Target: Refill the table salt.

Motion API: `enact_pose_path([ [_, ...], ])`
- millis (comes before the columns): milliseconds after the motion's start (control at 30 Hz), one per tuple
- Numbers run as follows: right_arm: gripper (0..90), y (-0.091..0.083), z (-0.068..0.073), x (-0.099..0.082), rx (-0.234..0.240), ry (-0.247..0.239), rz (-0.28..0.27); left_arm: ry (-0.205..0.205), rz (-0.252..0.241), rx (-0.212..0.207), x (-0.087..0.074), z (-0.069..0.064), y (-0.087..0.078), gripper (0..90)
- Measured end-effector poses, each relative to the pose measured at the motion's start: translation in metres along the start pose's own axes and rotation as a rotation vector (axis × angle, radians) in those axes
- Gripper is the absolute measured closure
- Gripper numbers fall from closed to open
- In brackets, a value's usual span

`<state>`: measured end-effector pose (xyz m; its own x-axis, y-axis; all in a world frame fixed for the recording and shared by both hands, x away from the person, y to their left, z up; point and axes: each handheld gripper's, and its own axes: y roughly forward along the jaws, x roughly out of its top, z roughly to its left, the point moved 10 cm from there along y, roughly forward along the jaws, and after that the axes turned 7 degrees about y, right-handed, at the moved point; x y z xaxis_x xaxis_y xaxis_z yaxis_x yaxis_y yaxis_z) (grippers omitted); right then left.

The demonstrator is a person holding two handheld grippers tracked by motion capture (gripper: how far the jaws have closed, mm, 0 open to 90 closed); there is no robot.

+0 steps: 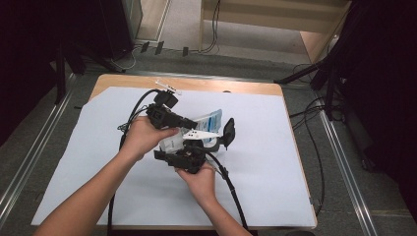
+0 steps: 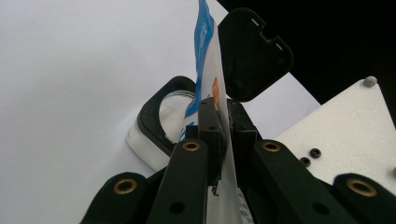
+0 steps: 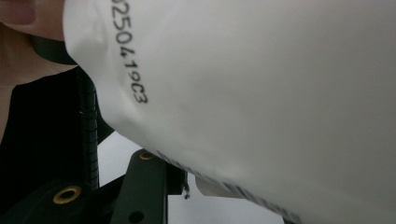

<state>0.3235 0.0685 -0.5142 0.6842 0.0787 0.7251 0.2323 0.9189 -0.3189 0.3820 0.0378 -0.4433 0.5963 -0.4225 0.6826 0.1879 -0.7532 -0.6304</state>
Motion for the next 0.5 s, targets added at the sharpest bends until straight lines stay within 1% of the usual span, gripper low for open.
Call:
enact_pose_path([
  [200,64.1,0.0002,0.0000,0.0000,-0.006,-0.007,0.003,-0.002,-0.001,0.002,0.0004,0.0003,-0.0001,88.0],
  [333,64.7,-0.0002,0.0003,0.0005,-0.005,-0.005,0.001,-0.001,-0.007,-0.005,0.0009,-0.0008,-0.0002,88.0],
  [500,65.4,-0.0009,0.0001,0.0008,-0.001,0.006,0.000,-0.002,-0.008,-0.004,0.0012,-0.0010,0.0004,87.9],
])
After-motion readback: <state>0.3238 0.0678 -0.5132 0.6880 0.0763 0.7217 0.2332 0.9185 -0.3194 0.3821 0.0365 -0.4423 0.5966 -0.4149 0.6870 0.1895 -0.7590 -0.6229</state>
